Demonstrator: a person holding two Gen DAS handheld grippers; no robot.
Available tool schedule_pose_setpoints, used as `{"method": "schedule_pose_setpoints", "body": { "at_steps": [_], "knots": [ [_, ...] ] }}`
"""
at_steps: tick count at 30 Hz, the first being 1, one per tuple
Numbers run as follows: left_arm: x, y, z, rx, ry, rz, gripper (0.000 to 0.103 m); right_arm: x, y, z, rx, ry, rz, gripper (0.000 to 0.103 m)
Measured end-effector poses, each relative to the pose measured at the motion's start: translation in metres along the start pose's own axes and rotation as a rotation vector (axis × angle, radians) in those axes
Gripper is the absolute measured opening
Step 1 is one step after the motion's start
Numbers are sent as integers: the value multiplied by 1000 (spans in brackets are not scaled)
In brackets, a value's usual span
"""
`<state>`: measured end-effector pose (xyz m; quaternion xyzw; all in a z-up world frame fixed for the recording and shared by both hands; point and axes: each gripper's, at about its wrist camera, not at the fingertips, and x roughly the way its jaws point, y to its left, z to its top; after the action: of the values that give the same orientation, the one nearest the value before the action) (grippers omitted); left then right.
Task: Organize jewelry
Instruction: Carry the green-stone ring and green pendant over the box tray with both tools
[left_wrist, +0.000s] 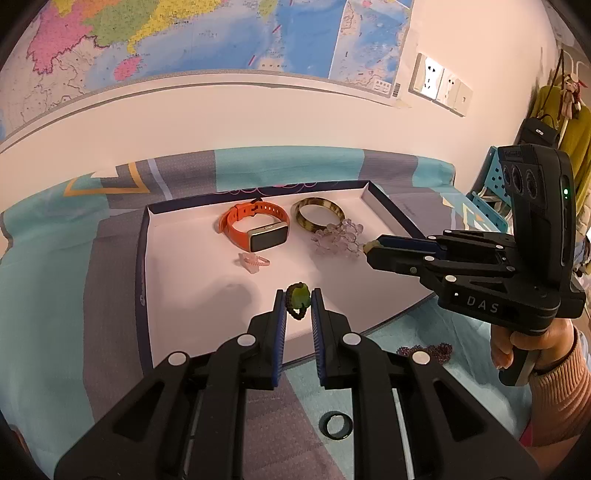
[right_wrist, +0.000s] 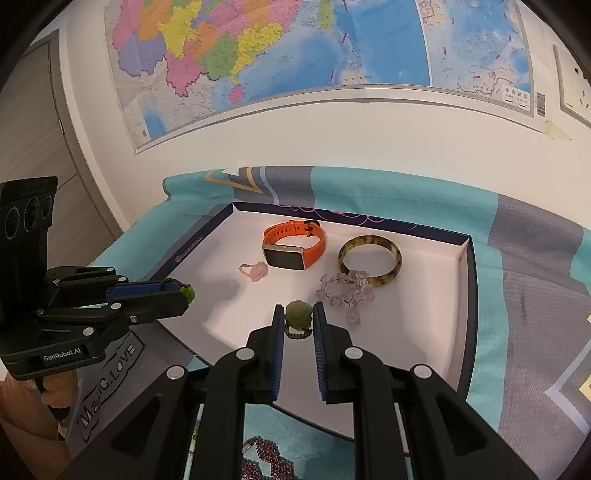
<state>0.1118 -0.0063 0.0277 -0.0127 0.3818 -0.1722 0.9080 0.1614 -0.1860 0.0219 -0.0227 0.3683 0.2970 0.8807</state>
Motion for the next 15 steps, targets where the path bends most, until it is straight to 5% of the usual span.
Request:
{"method": "schedule_pose_setpoints", "body": {
  "at_steps": [15],
  "knots": [
    [11, -1, 8, 6, 12, 15, 14, 8, -3, 4, 0, 14, -8, 14]
  ]
}}
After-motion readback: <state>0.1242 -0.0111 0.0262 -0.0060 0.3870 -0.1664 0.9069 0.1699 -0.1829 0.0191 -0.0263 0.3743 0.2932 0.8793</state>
